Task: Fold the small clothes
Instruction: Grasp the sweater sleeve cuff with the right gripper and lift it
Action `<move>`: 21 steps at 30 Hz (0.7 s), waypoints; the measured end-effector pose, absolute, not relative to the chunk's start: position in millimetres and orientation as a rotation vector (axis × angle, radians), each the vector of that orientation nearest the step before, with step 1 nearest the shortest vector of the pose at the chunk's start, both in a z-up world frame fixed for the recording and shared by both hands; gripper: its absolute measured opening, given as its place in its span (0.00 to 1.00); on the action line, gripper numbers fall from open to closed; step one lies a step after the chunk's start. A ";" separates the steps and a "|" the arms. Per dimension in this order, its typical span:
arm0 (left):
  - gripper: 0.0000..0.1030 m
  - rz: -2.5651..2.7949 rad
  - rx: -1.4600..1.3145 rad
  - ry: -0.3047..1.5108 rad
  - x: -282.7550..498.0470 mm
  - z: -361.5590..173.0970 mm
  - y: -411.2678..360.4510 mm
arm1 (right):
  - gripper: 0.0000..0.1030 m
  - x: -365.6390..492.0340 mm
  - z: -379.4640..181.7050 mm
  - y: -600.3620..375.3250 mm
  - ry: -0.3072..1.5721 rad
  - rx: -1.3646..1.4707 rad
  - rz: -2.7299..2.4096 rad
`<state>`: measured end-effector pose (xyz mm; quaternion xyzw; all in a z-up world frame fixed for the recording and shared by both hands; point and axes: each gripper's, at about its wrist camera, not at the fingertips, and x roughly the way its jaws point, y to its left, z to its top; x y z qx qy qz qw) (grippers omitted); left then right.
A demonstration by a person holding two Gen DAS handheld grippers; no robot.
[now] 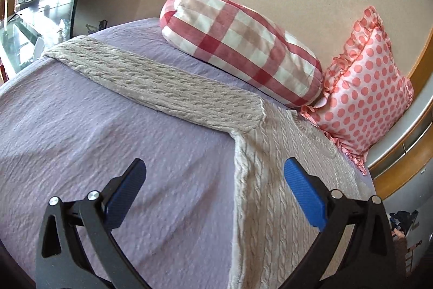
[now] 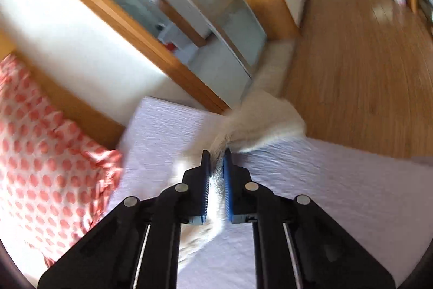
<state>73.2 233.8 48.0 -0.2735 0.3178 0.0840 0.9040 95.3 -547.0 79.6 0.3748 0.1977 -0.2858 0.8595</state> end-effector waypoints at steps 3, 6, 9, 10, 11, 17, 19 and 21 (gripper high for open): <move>0.98 0.238 -0.569 0.653 72.6 53.6 261.9 | 0.09 112.6 135.8 -473.0 0.352 0.638 -0.419; 0.98 0.307 -0.566 0.638 74.4 60.6 287.9 | 0.09 134.5 177.0 -379.8 0.325 0.529 -0.178; 0.98 0.335 -0.586 0.630 80.4 63.8 308.7 | 0.06 157.5 192.3 -271.6 0.354 0.401 0.085; 0.98 0.344 -0.599 0.635 83.0 62.9 315.2 | 0.07 169.4 188.1 -234.4 0.401 0.358 0.164; 0.98 0.354 -0.619 0.641 86.1 60.7 322.4 | 0.07 182.0 178.9 -195.2 0.478 0.312 0.243; 0.98 0.344 -0.765 0.659 89.1 44.6 361.2 | 0.51 175.0 137.1 -101.6 0.660 0.207 0.390; 0.98 0.333 -0.817 0.659 90.0 39.3 376.2 | 0.67 161.5 140.7 -112.1 0.615 0.196 0.340; 0.98 0.315 -0.877 0.662 93.0 32.9 391.6 | 0.67 157.0 144.4 -130.6 0.602 0.209 0.298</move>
